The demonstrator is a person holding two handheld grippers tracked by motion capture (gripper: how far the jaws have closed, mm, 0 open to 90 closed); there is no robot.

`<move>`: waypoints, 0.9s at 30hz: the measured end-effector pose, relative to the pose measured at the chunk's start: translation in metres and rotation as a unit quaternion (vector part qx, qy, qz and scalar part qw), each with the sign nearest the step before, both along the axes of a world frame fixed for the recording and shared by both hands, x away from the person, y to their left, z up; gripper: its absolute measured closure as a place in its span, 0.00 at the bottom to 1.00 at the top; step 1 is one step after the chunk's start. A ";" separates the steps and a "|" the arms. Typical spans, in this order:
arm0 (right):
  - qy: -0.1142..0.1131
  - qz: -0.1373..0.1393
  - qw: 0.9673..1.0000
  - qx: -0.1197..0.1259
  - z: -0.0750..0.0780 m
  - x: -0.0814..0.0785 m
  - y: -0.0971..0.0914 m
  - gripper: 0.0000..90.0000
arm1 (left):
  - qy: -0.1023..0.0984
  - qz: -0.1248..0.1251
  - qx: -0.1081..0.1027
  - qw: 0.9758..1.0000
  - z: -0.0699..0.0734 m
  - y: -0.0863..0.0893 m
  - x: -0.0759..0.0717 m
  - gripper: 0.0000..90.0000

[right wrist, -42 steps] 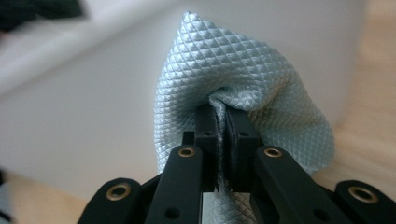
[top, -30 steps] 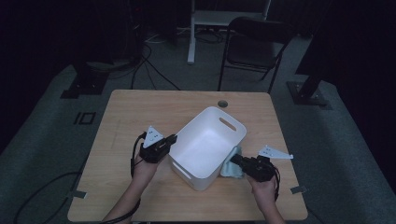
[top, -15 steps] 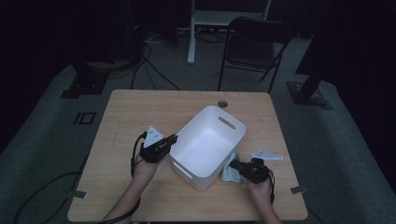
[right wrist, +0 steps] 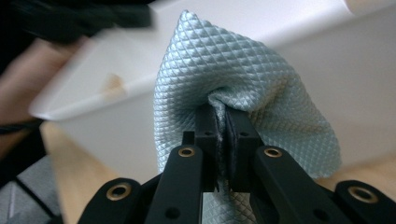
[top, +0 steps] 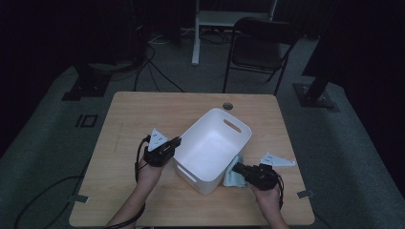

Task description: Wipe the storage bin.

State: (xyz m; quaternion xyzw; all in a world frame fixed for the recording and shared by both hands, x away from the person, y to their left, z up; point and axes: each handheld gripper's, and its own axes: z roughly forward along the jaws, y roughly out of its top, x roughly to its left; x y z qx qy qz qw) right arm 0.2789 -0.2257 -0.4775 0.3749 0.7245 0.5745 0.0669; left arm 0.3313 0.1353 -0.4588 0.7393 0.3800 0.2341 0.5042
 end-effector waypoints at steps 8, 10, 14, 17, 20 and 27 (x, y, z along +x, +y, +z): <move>-0.036 0.015 0.999 -0.005 0.011 -0.010 0.011 0.94 | 0.002 -0.010 -0.001 1.000 0.000 0.001 0.001 0.96; -0.028 0.015 0.999 0.005 0.008 -0.008 0.009 0.94 | 0.002 -0.010 -0.001 1.000 0.000 0.001 0.001 0.96; -0.014 0.002 1.000 -0.027 -0.004 -0.006 0.011 0.95 | 0.001 -0.015 -0.002 1.000 0.000 0.001 0.002 0.96; 0.003 0.002 1.000 -0.018 -0.016 -0.002 0.010 0.95 | 0.000 -0.015 0.000 1.000 0.000 0.001 0.002 0.96; 0.011 -0.004 1.000 -0.029 -0.022 0.002 0.008 0.95 | -0.001 -0.014 0.001 1.000 0.000 0.001 0.001 0.96; 0.035 -0.013 0.999 -0.035 -0.037 0.009 0.004 0.95 | 0.001 -0.014 -0.001 1.000 0.000 0.001 0.001 0.96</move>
